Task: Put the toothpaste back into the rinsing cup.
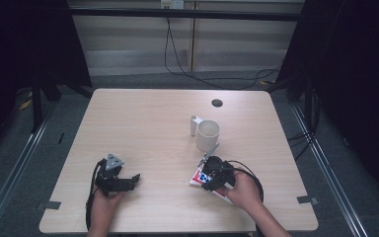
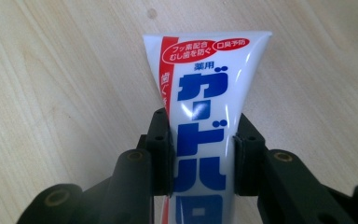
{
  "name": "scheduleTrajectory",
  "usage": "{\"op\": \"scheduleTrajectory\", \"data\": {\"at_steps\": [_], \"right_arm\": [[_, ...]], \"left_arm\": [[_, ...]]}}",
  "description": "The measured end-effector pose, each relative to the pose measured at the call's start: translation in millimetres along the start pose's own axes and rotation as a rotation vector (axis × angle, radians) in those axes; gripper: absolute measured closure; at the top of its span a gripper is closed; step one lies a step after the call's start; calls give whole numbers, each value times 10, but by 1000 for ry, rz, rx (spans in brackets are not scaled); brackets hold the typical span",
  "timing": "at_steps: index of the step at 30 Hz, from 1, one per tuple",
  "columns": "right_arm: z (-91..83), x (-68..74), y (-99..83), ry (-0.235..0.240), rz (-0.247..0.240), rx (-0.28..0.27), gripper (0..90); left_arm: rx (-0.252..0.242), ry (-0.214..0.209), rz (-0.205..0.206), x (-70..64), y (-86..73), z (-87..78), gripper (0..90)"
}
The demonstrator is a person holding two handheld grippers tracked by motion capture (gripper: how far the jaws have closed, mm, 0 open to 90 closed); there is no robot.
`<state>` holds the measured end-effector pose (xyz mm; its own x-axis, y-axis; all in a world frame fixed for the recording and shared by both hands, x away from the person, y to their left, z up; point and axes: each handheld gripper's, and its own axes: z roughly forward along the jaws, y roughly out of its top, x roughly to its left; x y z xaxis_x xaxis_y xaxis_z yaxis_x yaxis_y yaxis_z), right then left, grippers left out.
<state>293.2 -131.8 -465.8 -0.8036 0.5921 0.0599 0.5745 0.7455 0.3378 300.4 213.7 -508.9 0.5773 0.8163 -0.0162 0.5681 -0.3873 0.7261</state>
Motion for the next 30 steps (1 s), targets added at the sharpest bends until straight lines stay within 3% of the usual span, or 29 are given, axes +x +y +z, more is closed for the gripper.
{"op": "scheduleTrajectory", "data": {"at_steps": [6, 13, 23, 30], "right_arm": [[-50, -4, -38, -6, 15, -32, 679], [-209, -80, -98, 15, 53, -145, 679], [-408, -180, -171, 7, 87, -270, 677], [-495, -243, -195, 3, 105, -301, 673]], "left_arm": [[-3, 3, 1, -1, -1, 2, 163], [-6, 4, 0, -3, -1, 3, 163], [-6, 4, 1, -4, -1, 3, 163], [-6, 4, 1, -4, -1, 3, 163]]}}
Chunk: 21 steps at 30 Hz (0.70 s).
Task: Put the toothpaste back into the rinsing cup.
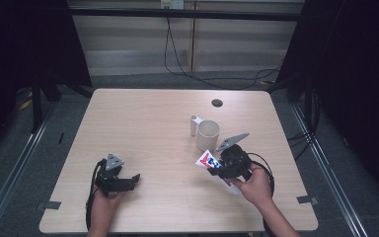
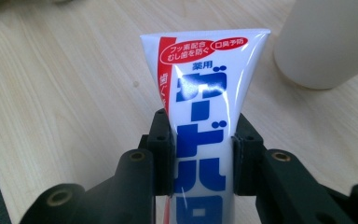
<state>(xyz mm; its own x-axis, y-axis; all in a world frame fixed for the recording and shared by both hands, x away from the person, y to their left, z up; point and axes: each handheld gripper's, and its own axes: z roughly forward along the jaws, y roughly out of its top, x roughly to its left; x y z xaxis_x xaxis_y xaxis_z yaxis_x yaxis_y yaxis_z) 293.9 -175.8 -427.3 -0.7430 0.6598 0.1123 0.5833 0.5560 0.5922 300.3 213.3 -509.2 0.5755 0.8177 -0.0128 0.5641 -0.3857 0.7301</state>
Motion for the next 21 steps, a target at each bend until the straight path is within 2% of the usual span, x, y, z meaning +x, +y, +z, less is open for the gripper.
{"op": "scheduleTrajectory", "data": {"at_steps": [7, 21], "right_arm": [[-86, -60, 16, -6, 22, -39, 669], [-298, -180, 66, -41, 71, -187, 666]], "left_arm": [[0, 0, 0, 0, 0, 0, 163], [0, 0, 0, 0, 0, 0, 163]]}}
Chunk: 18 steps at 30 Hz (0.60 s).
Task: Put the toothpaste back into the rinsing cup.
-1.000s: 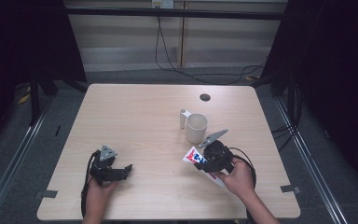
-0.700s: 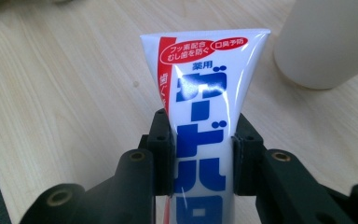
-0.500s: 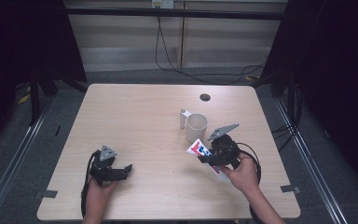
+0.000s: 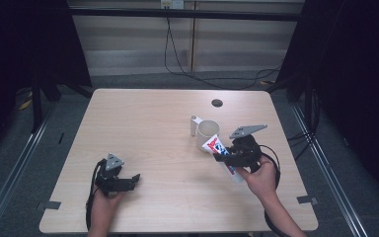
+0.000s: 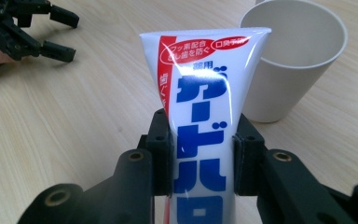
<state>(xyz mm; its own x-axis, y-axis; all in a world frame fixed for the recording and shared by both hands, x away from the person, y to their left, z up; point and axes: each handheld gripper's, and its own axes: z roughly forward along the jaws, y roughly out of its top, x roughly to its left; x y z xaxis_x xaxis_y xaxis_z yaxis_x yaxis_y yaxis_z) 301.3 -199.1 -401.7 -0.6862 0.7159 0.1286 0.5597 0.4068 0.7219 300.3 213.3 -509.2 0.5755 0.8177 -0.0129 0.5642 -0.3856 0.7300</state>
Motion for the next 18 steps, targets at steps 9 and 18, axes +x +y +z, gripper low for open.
{"op": "scheduleTrajectory", "data": {"at_steps": [9, 18], "right_arm": [[-73, -67, 82, -21, 17, -44, 662], [-133, -100, 141, -54, 24, -117, 662]], "left_arm": [[0, 0, 0, -1, 0, 0, 164], [1, 2, 1, -1, 0, -2, 164]]}}
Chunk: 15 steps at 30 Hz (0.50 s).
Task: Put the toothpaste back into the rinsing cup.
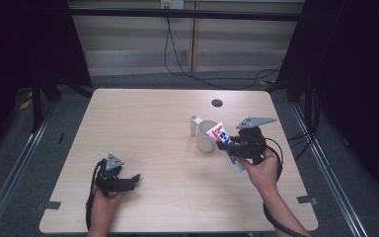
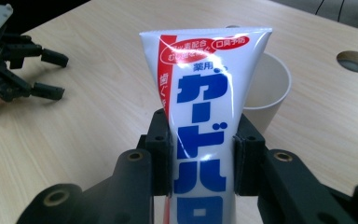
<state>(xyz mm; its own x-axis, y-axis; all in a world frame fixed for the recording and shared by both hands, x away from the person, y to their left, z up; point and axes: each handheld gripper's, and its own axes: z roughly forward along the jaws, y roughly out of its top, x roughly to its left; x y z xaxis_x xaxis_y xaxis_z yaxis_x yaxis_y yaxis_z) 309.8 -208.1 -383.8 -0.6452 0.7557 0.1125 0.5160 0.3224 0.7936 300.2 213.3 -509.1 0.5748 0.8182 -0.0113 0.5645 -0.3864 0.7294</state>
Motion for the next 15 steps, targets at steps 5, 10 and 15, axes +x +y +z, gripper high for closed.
{"op": "scheduleTrajectory", "data": {"at_steps": [5, 10, 15], "right_arm": [[-32, -28, 50, -12, 13, -29, 661], [-20, -34, 119, -23, 7, -37, 660], [-10, -31, 173, -30, 9, -59, 660]], "left_arm": [[0, 0, 0, 0, 0, 0, 164], [0, 1, 1, 0, 0, 0, 164], [0, -1, 0, 1, 0, 1, 163]]}}
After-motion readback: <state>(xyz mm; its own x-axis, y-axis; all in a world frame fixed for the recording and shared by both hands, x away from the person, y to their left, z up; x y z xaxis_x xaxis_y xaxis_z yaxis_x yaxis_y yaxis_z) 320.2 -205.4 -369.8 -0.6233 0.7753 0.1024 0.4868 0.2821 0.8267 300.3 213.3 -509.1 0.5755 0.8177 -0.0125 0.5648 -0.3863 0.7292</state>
